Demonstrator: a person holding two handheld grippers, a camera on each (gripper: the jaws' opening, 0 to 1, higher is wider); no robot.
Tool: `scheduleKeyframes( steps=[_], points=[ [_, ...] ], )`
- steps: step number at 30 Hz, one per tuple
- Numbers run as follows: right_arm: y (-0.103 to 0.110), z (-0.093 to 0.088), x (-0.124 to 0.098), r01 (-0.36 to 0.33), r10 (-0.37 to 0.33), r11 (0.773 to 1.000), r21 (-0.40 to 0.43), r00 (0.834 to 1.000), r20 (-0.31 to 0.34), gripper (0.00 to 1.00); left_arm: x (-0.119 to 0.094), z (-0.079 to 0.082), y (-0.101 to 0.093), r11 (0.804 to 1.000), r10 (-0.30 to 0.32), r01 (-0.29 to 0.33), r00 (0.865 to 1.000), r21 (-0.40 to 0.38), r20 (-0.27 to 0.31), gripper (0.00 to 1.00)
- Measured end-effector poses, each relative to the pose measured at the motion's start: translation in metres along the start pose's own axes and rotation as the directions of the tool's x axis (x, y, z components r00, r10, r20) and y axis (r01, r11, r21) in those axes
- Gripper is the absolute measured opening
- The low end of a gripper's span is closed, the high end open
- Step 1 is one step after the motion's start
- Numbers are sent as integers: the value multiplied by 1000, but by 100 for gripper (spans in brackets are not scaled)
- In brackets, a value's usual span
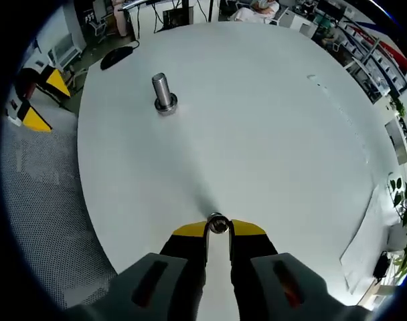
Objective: Place the washer onto the threaded stud by aligning its center hole with the stud, sliding it down to the base, and recovering from edge contact or off-axis alignment until the washer reaches the visible bottom stop.
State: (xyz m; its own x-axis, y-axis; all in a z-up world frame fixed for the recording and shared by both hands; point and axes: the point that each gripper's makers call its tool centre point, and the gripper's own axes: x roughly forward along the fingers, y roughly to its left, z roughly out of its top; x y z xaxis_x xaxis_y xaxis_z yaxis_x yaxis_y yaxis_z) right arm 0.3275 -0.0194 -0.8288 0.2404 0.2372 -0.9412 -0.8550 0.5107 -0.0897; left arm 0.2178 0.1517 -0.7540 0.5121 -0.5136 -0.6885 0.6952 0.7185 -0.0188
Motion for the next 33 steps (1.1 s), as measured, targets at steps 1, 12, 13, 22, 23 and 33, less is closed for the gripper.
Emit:
scheduleKeyframes(
  steps=[1,12,13,22,23,33],
  points=[
    [0,0,1,-2,2,1000,-1,1000,-2,13,0,0,0,1000,0,0,1000,-1,0,22],
    [-1,-8,18,-14,14,1000,-7,999,-33,14,-1,0,0,1000,2,-2,1000,7,-2,22],
    [-1,-8,19,-18,18,1000,-11,999,-35,14,0,0,0,1000,2,-2,1000,6,-2,22],
    [0,-12,22,-17,17,1000,11,999,-36,14,0,1,0,1000,-2,2,1000,9,0,22],
    [1,-13,22,-20,21,1000,24,999,-35,14,0,-1,-1,1000,-4,4,1000,7,-5,22],
    [5,-15,20,-48,51,992,113,998,-25,21,2,-6,-4,1000,-11,11,1000,13,-21,24]
  ],
)
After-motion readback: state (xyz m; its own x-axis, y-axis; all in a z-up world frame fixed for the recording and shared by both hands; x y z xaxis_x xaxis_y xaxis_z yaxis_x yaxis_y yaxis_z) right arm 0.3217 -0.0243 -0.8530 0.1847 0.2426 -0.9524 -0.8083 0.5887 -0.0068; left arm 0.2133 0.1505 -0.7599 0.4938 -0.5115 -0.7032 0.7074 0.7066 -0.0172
